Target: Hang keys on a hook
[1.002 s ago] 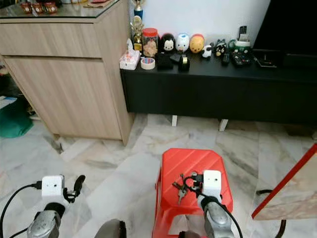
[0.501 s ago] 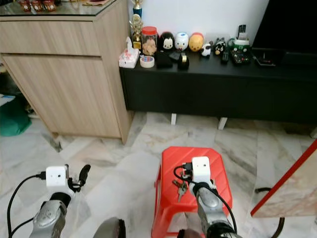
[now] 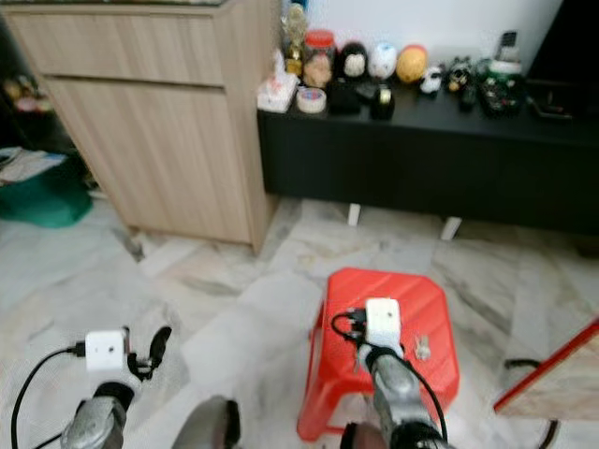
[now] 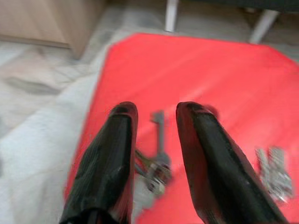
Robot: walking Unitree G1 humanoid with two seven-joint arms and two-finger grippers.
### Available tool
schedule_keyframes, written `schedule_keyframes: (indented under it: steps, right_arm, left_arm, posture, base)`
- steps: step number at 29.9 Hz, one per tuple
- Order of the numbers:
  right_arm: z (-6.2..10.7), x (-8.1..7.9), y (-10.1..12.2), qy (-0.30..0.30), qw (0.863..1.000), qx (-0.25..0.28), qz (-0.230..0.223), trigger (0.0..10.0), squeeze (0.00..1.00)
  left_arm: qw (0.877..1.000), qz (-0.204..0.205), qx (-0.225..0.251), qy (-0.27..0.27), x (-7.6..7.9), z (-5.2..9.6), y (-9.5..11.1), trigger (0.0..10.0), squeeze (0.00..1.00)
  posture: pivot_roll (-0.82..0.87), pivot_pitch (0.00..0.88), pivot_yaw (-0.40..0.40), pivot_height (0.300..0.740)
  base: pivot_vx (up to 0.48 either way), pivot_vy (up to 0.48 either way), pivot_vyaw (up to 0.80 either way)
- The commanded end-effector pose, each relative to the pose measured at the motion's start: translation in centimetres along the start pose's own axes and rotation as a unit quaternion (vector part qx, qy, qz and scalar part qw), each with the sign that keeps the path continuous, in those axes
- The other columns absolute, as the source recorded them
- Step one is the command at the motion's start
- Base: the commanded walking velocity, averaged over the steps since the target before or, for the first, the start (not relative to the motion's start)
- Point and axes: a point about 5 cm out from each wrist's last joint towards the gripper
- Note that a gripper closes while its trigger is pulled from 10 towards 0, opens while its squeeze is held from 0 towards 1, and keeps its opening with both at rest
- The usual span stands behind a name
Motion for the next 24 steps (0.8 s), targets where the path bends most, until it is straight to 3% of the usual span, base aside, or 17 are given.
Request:
schedule_keyframes:
  steps: [1, 14, 24]
  right_arm:
    - [0.1, 0.0, -0.2, -0.007, 1.000, -0.002, -0.006, 10.0, 0.00]
    - [0.1, 0.3, -0.1, -0.019, 1.000, -0.002, 0.006, 10.0, 0.00]
    - [-0.6, -1.2, 1.0, 0.024, 0.999, -0.002, 0.028, 10.0, 0.00]
  left_arm:
    - [1.000, 0.000, 0.001, 0.001, 0.0, 0.3, 0.1, 10.0, 0.00]
    - [1.000, 0.004, -0.003, -0.001, 0.4, 0.7, 0.2, 10.0, 0.00]
    - [1.000, 0.010, 0.001, -0.009, 1.3, 0.3, 0.7, 10.0, 0.00]
  posture:
    - [0.11, 0.125, -0.038, 0.625]
    - [0.10, 0.172, -0.039, 0.585]
    - [0.11, 0.201, -0.043, 0.585]
  base:
    - [0.000, 0.000, 0.00]
    - [0.000, 0.000, 0.00]
    - [0.000, 0.000, 0.00]
Point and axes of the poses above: a point about 5 cm out from each wrist's last joint towards the gripper, its own z axis pointing back from the gripper into the wrist, its own y axis along the axis of the wrist's last joint, x = y × z, and after that the axes turned 3 degrees about z, right-handed
